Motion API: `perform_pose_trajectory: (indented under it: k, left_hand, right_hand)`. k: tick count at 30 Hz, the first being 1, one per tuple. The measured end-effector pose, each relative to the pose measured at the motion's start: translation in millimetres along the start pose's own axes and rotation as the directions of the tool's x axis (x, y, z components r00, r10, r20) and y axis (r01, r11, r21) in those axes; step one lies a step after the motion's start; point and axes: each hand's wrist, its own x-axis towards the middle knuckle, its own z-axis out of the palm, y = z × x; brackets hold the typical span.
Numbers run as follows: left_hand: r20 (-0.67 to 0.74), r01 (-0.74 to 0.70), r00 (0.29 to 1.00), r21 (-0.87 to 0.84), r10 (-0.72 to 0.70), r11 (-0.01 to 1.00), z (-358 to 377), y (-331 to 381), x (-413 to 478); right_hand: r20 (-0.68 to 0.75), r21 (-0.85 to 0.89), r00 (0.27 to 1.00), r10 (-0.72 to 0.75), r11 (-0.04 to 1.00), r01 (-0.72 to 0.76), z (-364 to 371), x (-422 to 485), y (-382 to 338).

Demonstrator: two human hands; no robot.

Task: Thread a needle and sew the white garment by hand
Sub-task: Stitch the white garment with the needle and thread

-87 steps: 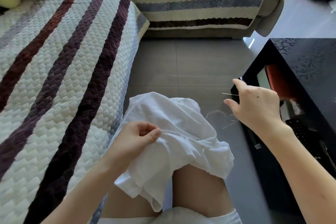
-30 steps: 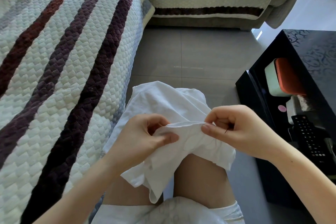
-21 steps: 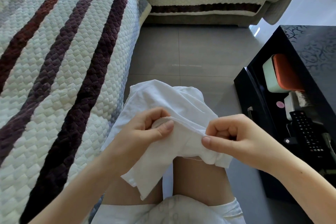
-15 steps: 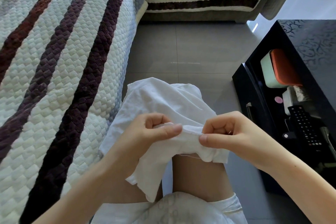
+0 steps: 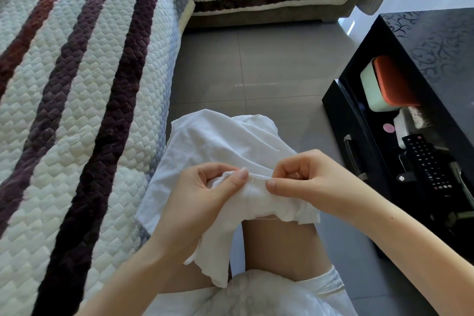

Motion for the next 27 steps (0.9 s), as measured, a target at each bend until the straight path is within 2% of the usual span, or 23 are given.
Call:
perform_pose_trajectory:
  k: [3, 6, 9, 12, 19, 27]
  left_hand:
    - [-0.036, 0.009, 0.999, 0.004, -0.009, 1.000, -0.4, -2.7, 3.8]
    - [-0.065, 0.019, 0.998, -0.007, -0.019, 1.000, -3.6, -4.0, 7.9]
    - [-0.062, 0.024, 0.998, -0.021, -0.025, 0.999, -4.7, -2.8, 10.3]
    - [-0.065, 0.030, 0.997, -0.056, -0.034, 0.998, -2.7, -0.6, 12.7]
    - [-0.036, 0.032, 0.999, -0.119, -0.036, 0.992, -2.5, 1.7, 12.5]
    - [-0.034, 0.027, 0.999, -0.136, -0.032, 0.990, -4.6, 1.3, 13.8]
  right_hand:
    - [-0.062, -0.020, 0.997, -0.044, 0.999, 0.043, 2.3, 2.6, 2.9]
    - [-0.175, -0.028, 0.969, -0.172, 0.985, 0.170, 3.1, -1.3, 5.4]
    - [-0.264, -0.199, 0.900, -0.346, 0.933, 0.300, 9.5, -8.1, 3.7]
    - [-0.282, -0.358, 0.846, -0.452, 0.868, 0.344, 17.9, -8.5, 1.5]
    - [-0.323, -0.390, 0.851, -0.415, 0.877, 0.280, 24.6, -0.6, 5.0]
    - [-0.309, -0.384, 0.859, -0.408, 0.880, 0.280, 24.3, 0.7, 2.8]
